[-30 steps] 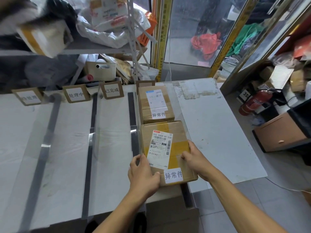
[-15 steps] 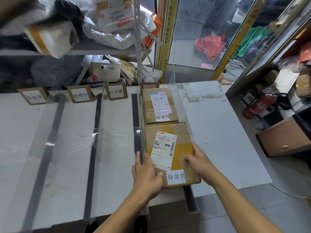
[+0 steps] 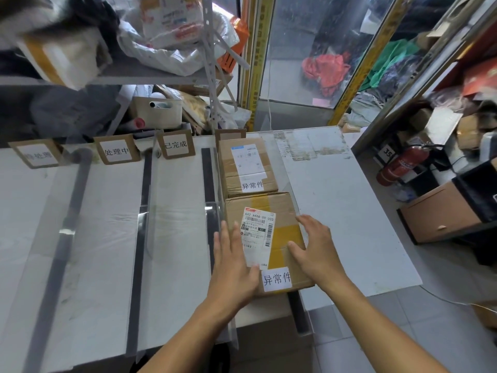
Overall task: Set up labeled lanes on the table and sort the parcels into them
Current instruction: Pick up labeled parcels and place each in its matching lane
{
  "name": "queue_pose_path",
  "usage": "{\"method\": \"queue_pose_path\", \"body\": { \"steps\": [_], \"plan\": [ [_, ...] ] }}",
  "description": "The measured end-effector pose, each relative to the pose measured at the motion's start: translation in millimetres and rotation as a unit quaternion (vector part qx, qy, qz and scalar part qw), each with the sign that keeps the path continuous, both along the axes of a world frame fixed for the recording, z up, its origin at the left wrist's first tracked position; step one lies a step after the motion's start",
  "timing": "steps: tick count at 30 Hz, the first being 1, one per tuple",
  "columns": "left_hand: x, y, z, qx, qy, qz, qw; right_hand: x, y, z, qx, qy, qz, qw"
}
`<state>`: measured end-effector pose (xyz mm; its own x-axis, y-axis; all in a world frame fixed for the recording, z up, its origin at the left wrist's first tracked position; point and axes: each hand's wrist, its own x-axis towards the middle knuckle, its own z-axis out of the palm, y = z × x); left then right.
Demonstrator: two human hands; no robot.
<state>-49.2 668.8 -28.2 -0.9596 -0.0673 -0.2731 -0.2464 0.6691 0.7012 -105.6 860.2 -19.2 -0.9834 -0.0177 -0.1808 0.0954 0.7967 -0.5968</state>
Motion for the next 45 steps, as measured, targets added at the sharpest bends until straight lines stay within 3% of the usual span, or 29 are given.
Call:
{"method": "queue_pose_path", "body": {
  "steps": [5, 12, 19, 32, 45],
  "plan": [
    [-6, -5, 1, 0.088, -0.048, 0.061, 0.993, -2, 0, 6, -0.042, -0.076, -0.054, 0.995],
    [-11, -27, 13, 0.083, 0.010, 0.073, 0.994, 6, -40, 37, -0.040, 0.051, -0.003, 0.998],
    [-9, -96, 64, 0.037, 0.117, 0.112, 0.986, 5, -133, 78, -0.134, 0.123, 0.090, 0.979],
    [60, -336, 157, -0.082, 0.264, 0.217, 0.936, 49, -381, 157, -0.177, 0.196, 0.241, 0.934],
    [166, -635, 184, -0.096, 0.275, 0.315, 0.903, 124, -689, 167, -0.165, 0.187, 0.329, 0.911]
  ]
}}
